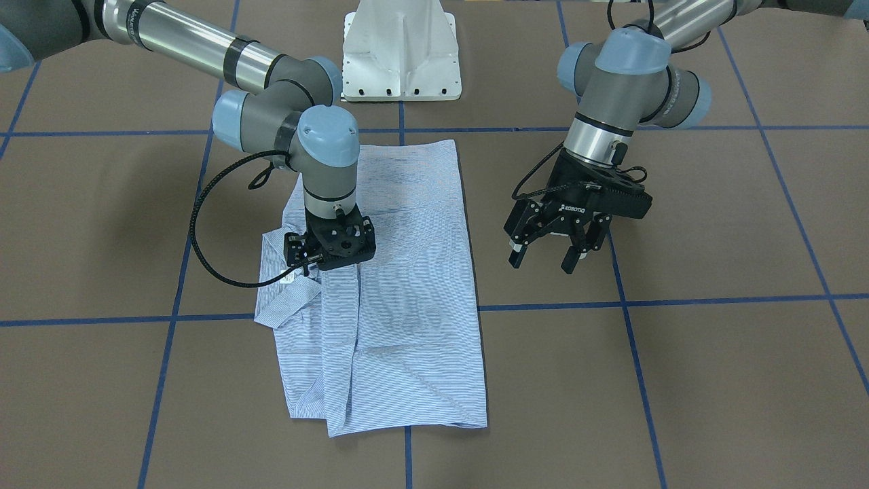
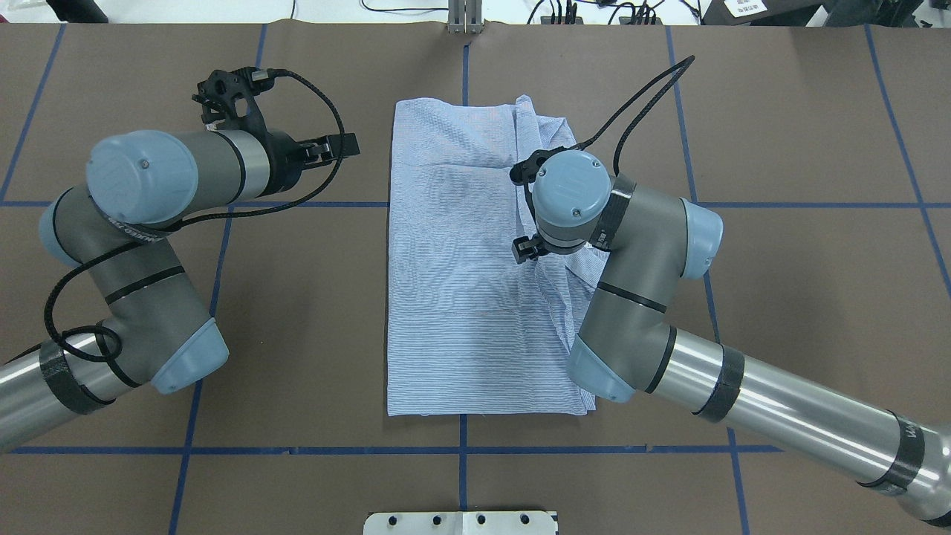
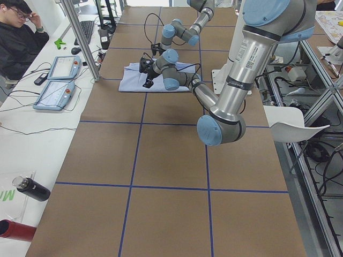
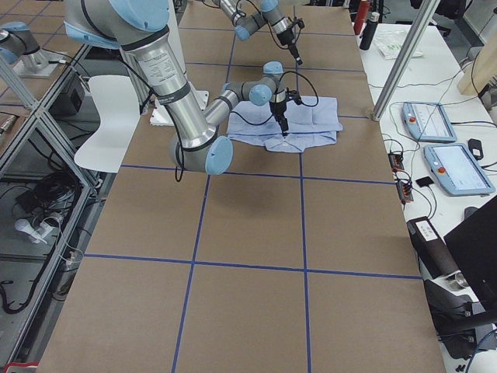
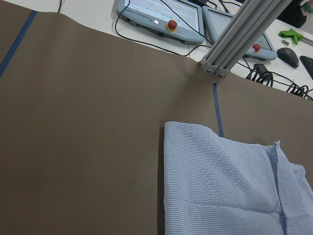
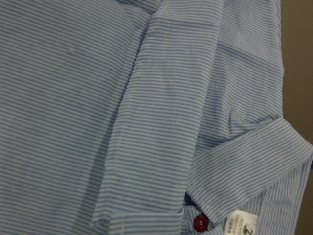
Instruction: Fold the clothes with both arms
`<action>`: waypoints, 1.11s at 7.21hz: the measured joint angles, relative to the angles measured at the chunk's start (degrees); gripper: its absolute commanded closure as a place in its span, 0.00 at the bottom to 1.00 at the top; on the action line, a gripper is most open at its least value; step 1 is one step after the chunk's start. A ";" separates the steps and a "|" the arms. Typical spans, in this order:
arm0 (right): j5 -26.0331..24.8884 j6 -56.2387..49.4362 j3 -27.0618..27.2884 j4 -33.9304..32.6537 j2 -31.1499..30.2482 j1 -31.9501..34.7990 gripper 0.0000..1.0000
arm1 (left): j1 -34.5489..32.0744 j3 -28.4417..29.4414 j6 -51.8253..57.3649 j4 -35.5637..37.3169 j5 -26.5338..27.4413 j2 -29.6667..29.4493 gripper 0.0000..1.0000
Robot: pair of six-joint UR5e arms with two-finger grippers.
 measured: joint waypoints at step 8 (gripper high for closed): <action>2.60 -1.05 3.28 -0.19 -6.79 4.97 0.00 | 0.81 -1.03 -1.55 0.29 0.22 -0.45 0.00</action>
